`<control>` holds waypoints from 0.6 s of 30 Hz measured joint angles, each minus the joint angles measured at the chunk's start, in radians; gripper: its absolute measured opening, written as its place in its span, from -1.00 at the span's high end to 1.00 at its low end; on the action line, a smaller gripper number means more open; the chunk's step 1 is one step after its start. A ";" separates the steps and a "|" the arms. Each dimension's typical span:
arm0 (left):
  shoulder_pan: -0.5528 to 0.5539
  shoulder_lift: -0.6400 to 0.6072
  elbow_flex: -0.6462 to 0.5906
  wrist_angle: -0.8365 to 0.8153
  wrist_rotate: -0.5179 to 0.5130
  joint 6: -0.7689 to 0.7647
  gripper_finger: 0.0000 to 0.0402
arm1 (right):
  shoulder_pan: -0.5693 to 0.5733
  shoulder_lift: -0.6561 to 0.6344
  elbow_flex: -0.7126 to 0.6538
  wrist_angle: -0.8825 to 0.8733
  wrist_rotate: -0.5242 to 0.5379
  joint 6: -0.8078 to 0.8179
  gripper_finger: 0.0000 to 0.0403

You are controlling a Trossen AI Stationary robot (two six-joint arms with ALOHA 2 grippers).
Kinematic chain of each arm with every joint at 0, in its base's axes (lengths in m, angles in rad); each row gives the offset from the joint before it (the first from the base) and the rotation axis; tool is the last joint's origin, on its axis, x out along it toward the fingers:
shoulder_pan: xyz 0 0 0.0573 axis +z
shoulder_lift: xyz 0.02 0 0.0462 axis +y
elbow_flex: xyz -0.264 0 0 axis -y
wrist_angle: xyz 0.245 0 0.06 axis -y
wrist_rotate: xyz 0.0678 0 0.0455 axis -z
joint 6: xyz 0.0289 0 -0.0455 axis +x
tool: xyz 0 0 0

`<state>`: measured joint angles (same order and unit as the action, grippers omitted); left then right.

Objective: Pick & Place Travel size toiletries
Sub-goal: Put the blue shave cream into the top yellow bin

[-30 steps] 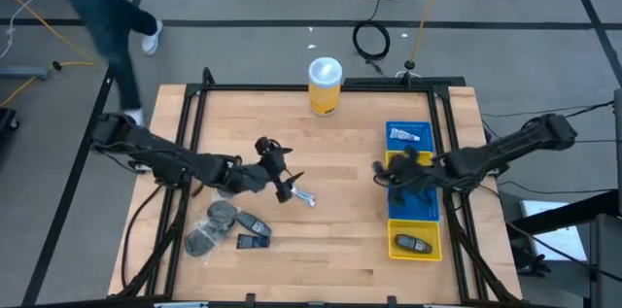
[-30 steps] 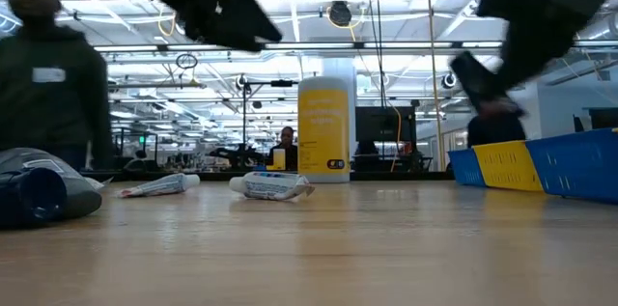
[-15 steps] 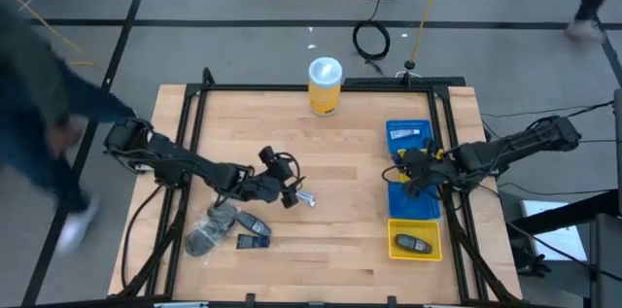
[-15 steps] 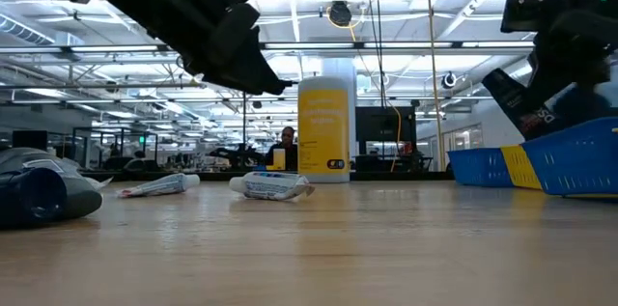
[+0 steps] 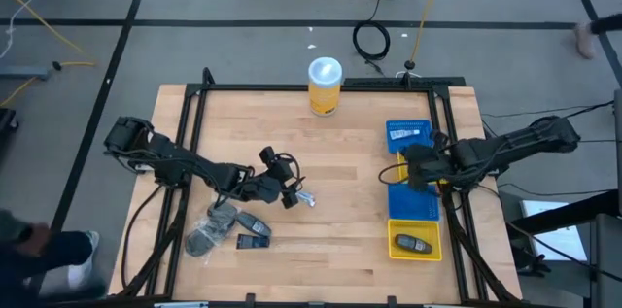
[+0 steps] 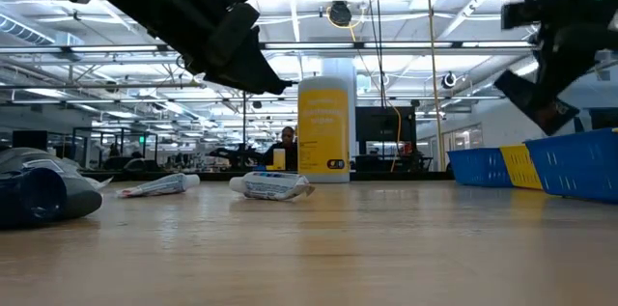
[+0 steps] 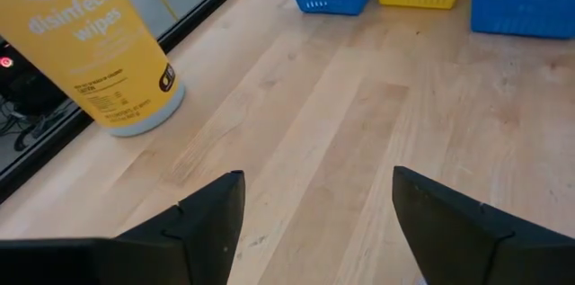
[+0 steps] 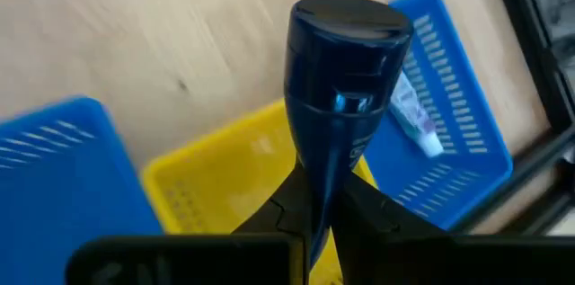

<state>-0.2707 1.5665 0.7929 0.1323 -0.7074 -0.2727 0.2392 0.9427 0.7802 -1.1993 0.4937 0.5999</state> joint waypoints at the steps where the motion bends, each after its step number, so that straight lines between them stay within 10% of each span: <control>1: 0.000 0.000 0.000 0.000 0.000 0.000 -0.34 | -0.008 0.023 -0.010 0.010 0.004 -0.008 0.91; 18: 0.000 0.000 0.000 -0.002 0.003 0.000 -0.32 | -0.063 0.173 -0.043 0.264 0.007 -0.153 0.87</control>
<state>-0.2707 1.5665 0.7929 0.1300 -0.7044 -0.2726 0.1761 1.1155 0.7368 -0.9352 0.5007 0.4474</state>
